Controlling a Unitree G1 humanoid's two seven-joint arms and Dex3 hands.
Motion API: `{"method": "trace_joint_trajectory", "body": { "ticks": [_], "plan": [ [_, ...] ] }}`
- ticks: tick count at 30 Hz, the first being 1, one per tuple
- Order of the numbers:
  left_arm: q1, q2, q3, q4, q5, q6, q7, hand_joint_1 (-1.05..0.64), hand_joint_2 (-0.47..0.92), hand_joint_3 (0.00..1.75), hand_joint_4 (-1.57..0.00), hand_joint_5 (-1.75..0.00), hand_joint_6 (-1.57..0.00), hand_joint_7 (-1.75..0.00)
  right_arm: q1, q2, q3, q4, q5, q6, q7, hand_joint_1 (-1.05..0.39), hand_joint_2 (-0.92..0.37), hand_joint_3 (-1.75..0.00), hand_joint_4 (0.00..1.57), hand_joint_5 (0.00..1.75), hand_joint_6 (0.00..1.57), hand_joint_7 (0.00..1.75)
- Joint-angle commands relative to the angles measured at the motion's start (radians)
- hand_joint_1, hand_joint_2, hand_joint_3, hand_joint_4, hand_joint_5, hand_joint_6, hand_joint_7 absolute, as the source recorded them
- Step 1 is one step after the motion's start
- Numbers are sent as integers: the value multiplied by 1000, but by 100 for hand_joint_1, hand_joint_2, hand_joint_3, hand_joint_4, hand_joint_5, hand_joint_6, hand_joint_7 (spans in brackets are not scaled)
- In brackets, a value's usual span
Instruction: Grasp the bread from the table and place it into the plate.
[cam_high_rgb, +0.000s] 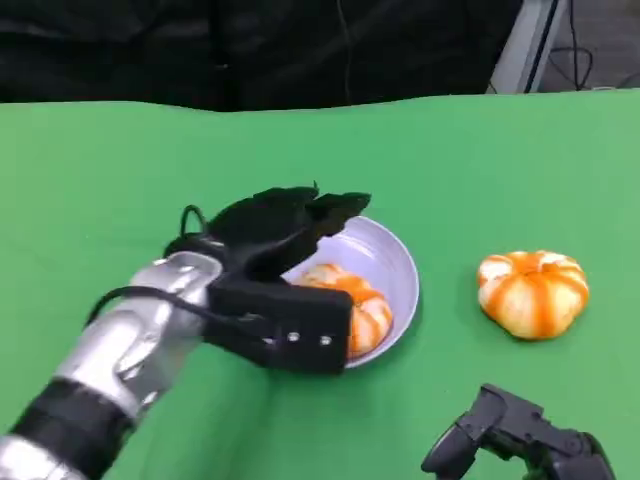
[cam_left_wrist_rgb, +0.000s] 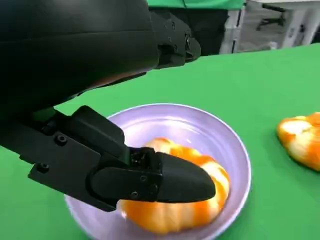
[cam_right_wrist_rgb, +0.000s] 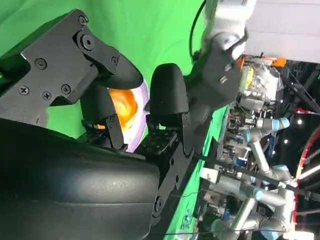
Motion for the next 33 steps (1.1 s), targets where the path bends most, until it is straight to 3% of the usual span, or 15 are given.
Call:
{"method": "trace_joint_trajectory", "body": {
  "ticks": [1, 25, 26, 27, 28, 30, 33],
  "plan": [
    [62, 66, 46, -129, -42, 27, -71, -101, 92, 49, 0, 0, 0, 0, 3, -12, -14, -8, 1, -6, -1, -10, -36, -126, 70, 159, 77, 132],
    [112, 101, 79, -241, -71, 59, -124, -99, 92, 47, 0, 0, 0, 0, 7, -11, -14, -14, 8, 4, 6, -10, -35, -129, 71, 160, 76, 134],
    [285, 45, 224, -364, -280, 22, -80, -99, 92, 47, 0, 0, 0, 0, 7, -6, -10, -13, 6, 5, 3, -10, -35, -129, 71, 160, 76, 134],
    [415, 3, 334, -459, -439, -4, -48, -41, 72, 77, -51, -68, -48, -55, 8, -2, -7, -13, 4, 5, 1, -11, -35, -128, 70, 160, 76, 134],
    [504, -26, 409, -525, -547, -19, -29, -21, 58, 101, -61, -103, -57, -88, 8, 0, -4, -12, 3, 6, 0, -11, -35, -128, 70, 160, 76, 134],
    [556, -42, 452, -569, -612, -22, -27, -5, 45, 122, -70, -133, -63, -117, 9, 3, -3, -12, 2, 6, 0, -11, -35, -128, 70, 159, 76, 134],
    [572, -46, 462, -593, -632, -11, -42, -1, 41, 127, -72, -140, -64, -124, 9, 2, -3, -13, 2, 6, -1, -12, -35, -127, 70, 159, 76, 134]
  ]
}}
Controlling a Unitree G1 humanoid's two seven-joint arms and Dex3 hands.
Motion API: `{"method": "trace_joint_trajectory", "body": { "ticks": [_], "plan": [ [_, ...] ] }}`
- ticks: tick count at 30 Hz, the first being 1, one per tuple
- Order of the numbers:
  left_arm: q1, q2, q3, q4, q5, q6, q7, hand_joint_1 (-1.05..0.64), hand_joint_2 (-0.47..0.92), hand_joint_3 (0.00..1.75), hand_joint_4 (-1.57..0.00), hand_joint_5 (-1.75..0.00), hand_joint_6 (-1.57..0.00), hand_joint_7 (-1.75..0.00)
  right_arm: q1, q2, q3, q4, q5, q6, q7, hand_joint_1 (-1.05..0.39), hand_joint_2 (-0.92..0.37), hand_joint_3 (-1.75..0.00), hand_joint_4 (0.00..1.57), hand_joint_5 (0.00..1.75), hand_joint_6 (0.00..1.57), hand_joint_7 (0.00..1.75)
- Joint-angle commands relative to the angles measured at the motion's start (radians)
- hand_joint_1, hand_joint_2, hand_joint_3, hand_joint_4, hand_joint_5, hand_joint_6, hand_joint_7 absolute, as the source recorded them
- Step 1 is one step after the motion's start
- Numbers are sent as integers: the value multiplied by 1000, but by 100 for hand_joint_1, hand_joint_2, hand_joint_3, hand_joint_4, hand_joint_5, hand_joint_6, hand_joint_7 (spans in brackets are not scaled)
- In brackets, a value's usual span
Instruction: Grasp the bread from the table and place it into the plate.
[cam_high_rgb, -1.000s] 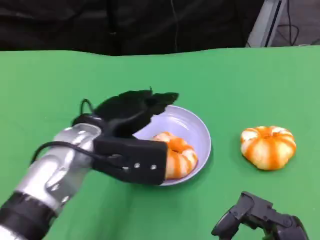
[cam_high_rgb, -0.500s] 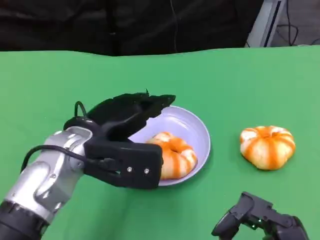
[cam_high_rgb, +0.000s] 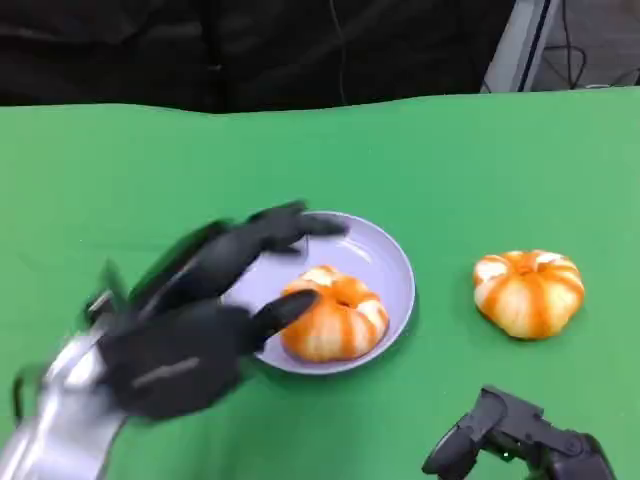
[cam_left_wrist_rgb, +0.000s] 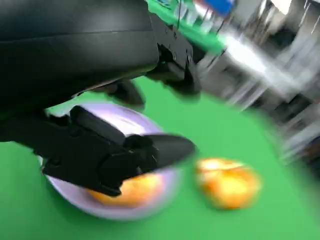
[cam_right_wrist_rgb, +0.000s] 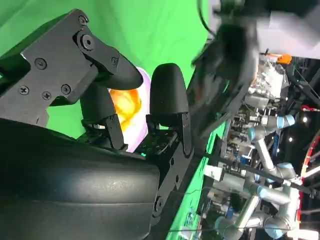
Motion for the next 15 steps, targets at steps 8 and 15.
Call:
{"method": "trace_joint_trajectory", "body": {
  "ticks": [8, 15],
  "plan": [
    [90, -1, 107, -94, -110, 12, 25, 0, 41, 128, -72, -141, -64, -126, 6, -5, -3, -13, 5, 0, -8, -12, -35, -127, 70, 159, 76, 134],
    [385, -96, 155, -226, -322, -29, 29, 6, 41, 145, -84, -168, -73, -158, -1, -13, -11, -9, 13, -3, -3, -10, -36, -127, 70, 159, 77, 134]
  ]
}}
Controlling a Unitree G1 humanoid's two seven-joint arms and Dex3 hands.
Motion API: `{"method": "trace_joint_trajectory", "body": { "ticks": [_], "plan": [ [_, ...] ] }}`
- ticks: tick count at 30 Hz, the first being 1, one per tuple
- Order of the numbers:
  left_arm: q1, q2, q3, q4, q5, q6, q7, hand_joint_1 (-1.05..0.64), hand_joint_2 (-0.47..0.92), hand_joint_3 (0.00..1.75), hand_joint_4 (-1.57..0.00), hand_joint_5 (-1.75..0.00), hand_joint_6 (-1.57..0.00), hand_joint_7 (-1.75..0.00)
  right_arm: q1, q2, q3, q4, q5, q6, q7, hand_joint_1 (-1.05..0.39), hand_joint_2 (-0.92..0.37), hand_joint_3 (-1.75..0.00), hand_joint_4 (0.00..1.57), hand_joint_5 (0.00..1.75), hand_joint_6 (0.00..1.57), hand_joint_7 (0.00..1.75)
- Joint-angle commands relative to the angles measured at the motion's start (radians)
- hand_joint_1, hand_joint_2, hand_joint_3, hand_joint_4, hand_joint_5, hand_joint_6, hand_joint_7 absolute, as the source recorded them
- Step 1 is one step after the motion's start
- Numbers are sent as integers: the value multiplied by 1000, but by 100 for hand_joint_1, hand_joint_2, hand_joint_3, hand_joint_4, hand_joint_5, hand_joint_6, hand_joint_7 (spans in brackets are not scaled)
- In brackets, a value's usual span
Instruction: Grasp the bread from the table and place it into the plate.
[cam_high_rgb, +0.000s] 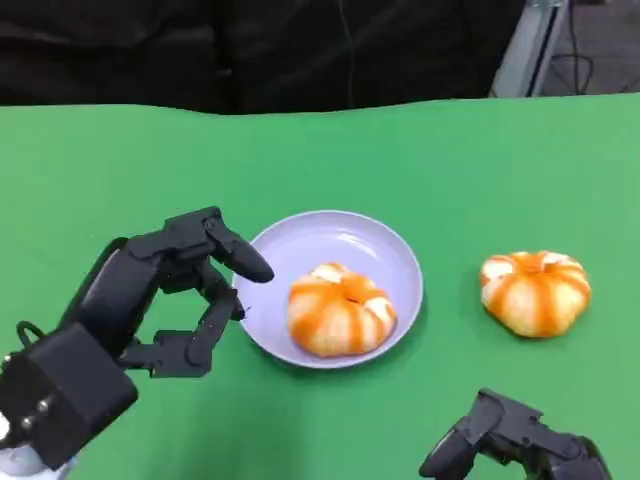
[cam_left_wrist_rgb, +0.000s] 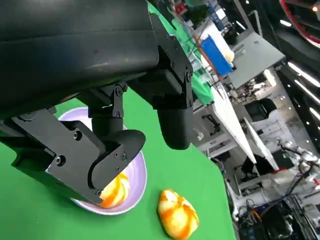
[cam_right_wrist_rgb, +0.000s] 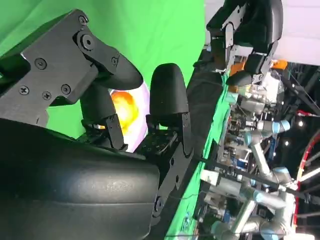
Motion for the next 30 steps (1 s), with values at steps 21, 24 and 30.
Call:
{"method": "trace_joint_trajectory", "body": {
  "ticks": [21, 24, 30],
  "plan": [
    [341, -106, 54, -165, -260, -28, -4, 5, 46, 140, -83, -175, -72, -166, -3, -11, -24, -10, 14, -4, 3, -10, -37, -125, 71, 158, 78, 132],
    [341, -106, 54, -165, -260, -28, -4, 5, 46, 140, -83, -175, -72, -166, -3, -11, -24, -10, 14, -4, 3, -10, -37, -124, 71, 158, 78, 132],
    [341, -105, 54, -165, -261, -28, -4, 5, 47, 139, -83, -175, -72, -166, -3, -11, -24, -10, 14, -4, 3, -10, -37, -124, 71, 158, 78, 132]
  ]
}}
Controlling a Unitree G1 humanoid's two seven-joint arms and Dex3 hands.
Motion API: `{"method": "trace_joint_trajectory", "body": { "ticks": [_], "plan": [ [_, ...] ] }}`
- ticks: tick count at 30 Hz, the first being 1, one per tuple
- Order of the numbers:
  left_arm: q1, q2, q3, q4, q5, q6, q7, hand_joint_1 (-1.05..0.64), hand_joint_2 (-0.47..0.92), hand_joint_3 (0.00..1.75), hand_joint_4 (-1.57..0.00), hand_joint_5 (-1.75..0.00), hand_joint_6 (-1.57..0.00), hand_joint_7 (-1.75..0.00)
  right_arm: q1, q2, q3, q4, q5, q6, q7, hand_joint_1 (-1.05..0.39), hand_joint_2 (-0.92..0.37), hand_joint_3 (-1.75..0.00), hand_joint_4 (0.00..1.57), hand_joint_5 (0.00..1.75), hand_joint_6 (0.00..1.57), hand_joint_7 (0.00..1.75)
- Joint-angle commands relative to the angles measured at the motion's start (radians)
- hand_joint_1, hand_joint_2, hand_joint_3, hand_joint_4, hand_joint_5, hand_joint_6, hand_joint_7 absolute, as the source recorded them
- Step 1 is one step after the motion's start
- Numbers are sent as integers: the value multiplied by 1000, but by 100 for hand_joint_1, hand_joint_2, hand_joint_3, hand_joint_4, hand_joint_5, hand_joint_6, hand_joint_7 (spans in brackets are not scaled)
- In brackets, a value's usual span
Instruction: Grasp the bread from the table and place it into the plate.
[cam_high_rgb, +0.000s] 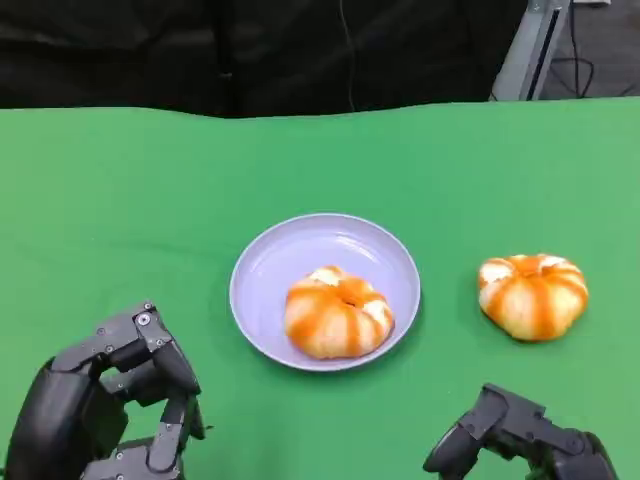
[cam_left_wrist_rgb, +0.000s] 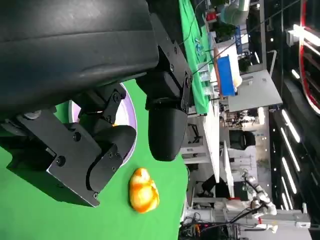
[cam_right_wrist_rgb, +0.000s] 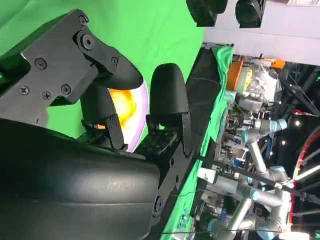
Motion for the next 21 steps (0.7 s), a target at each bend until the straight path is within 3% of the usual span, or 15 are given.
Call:
{"method": "trace_joint_trajectory", "body": {
  "ticks": [1, 18, 21],
  "plan": [
    [3, 4, 6, -16, -12, -2, -3, 5, 47, 139, -83, -175, -72, -166, 2, -8, -6, -10, 9, -3, 2, -10, -37, -124, 71, 158, 78, 132],
    [3, 4, 6, -16, -12, -2, -3, 5, 47, 139, -83, -175, -72, -166, 2, -8, -6, -10, 9, -3, 2, -10, -37, -124, 71, 158, 78, 132],
    [35, -4, 7, 15, -17, -65, -24, 3, 49, 132, -82, -175, -71, -166, 7, -16, -13, -12, 7, -8, 2, -11, -37, -125, 70, 158, 77, 132]
  ]
}}
